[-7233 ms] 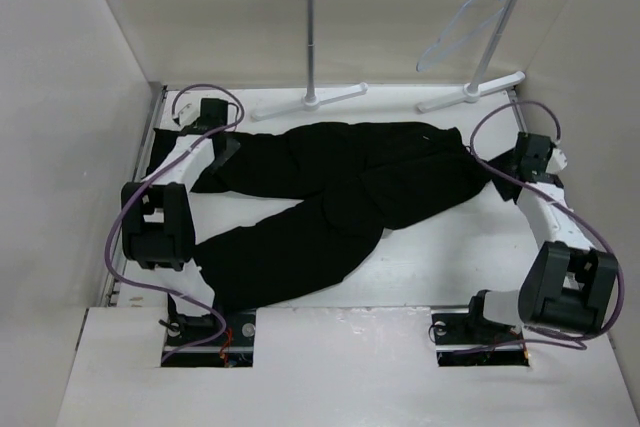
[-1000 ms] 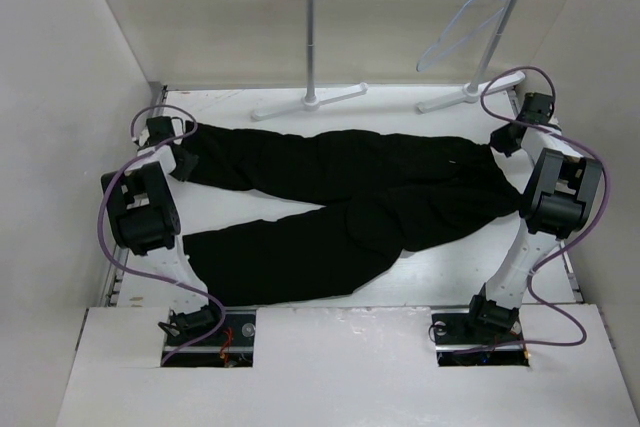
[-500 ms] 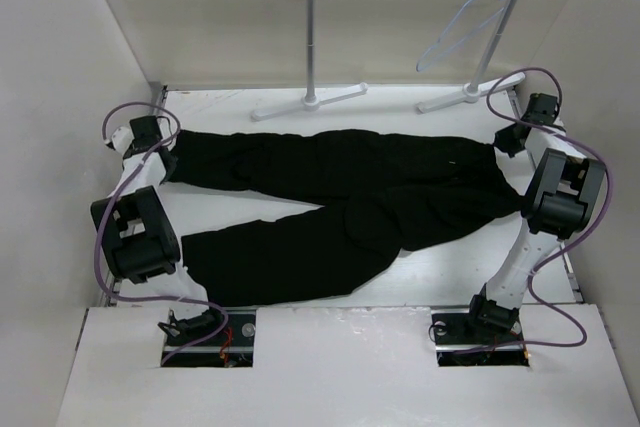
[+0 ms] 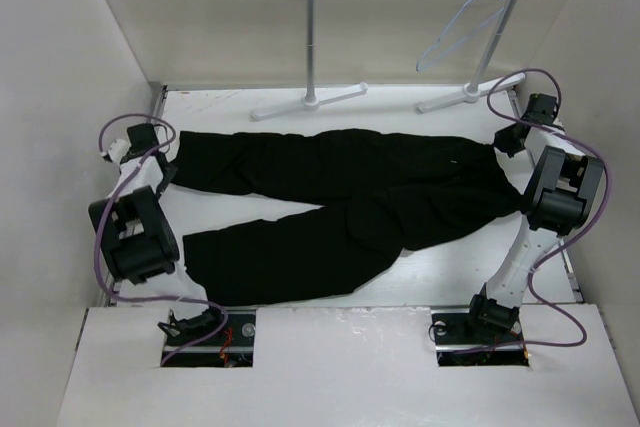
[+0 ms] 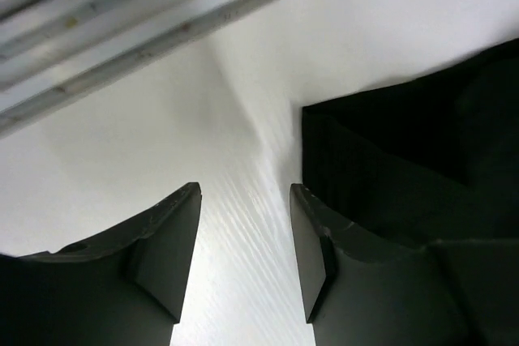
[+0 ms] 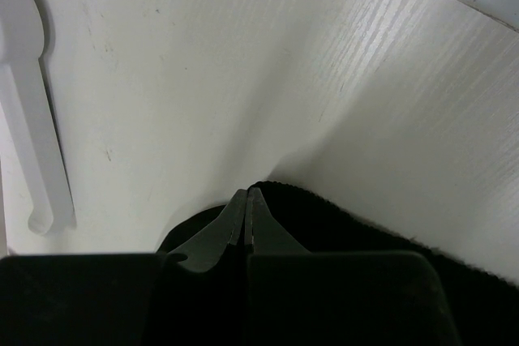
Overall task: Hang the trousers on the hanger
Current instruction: Flatten out the trousers at the center of the board.
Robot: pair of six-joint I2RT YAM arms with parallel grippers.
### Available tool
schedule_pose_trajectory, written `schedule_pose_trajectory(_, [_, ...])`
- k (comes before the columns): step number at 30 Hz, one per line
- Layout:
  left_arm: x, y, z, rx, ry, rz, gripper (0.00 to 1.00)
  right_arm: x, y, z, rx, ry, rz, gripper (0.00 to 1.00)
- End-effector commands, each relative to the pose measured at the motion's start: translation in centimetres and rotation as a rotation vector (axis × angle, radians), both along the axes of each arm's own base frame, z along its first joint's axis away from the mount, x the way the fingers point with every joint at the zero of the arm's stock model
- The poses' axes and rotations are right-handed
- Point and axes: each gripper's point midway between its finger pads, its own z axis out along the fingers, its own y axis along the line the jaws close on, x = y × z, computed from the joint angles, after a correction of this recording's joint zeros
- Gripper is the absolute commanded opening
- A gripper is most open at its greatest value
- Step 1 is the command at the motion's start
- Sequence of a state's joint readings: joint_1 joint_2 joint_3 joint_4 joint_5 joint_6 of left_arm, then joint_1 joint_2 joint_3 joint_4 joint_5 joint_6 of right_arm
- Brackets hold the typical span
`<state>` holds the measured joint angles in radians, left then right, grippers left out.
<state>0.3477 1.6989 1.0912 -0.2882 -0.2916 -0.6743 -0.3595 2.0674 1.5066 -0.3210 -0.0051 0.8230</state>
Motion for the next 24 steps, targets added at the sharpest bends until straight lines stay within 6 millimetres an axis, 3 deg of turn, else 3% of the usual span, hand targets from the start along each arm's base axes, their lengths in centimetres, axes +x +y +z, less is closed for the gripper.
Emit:
schedule_pose_trajectory(1, [0.5,1.1,10.0,0.141,-0.226,0.058,0.45,1.8,-0.7,3.0,-0.037,-0.088,0.01,0.02])
schedule_pose_trajectory(3, [2.5,0.6,12.8,0.188,-0.265,0.033,0.49,1.8,-0.5,3.1,-0.035,-0.088,0.014,0.02])
schedule_pose_trajectory(5, [6.1,-1.8,12.7,0.119,-0.245,-0.071,0.5,1.9,-0.1,3.2,-0.035,-0.091,0.021,0.02])
schedule_pose_trajectory(8, [11.7,-5.1,9.9,0.006,-0.19,-0.197,0.55,2.0,0.6,3.1,-0.029,-0.092,0.031,0.03])
schedule_pose_trajectory(11, [15.6,-6.4,6.6,-0.068,-0.144,-0.245,0.57,2.1,1.1,3.1,-0.024,-0.095,0.039,0.03])
schedule_pose_trajectory(15, [17.9,-5.8,3.1,-0.111,-0.081,-0.238,0.58,2.1,1.6,3.0,-0.01,-0.097,0.057,0.03])
schedule_pose_trajectory(17, [18.5,-5.4,2.3,-0.106,-0.076,-0.237,0.58,2.0,1.6,2.8,-0.011,-0.094,0.059,0.03])
schedule_pose_trajectory(24, [18.5,-3.4,0.1,-0.091,-0.039,-0.189,0.57,1.7,1.3,2.8,-0.018,-0.091,0.061,0.03])
